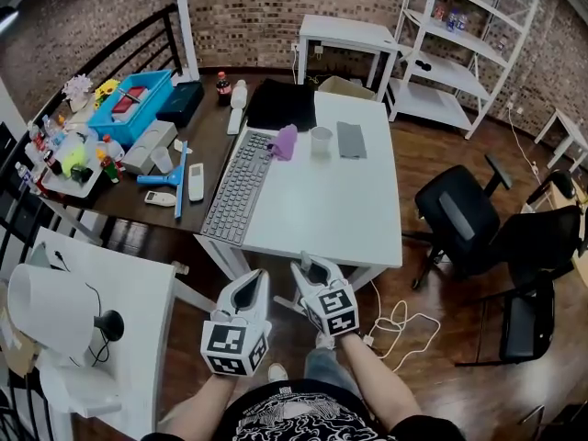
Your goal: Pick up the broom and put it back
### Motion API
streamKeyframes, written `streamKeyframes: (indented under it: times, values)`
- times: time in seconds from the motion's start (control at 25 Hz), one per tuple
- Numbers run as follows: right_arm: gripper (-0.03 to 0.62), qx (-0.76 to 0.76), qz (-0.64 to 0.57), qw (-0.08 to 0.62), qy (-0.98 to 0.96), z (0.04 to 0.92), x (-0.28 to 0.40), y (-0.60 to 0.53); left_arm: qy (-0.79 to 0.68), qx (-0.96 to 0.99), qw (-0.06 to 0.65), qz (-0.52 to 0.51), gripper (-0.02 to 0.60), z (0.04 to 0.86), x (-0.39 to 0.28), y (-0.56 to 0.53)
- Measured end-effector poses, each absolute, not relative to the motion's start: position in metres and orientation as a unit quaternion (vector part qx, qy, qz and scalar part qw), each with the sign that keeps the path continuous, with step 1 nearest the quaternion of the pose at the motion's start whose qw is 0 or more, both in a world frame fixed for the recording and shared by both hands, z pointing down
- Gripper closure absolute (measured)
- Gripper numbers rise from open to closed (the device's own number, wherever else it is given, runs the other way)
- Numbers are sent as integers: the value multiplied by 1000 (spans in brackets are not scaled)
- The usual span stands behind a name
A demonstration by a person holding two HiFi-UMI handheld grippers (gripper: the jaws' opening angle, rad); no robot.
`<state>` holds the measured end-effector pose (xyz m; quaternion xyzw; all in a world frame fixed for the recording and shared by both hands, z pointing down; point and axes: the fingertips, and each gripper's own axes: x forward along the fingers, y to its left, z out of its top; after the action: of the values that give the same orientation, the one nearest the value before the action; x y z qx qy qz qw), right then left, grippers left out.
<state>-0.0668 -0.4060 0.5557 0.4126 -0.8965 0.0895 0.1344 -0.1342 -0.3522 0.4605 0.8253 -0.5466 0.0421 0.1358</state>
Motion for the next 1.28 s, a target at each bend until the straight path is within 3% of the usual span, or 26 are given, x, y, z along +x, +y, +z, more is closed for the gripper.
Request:
streamKeyframes:
  times: [1.28]
  values:
    - [454,444,98,123,-882,562,-61,-460,-547,822,145,60,577,475,-136,-366]
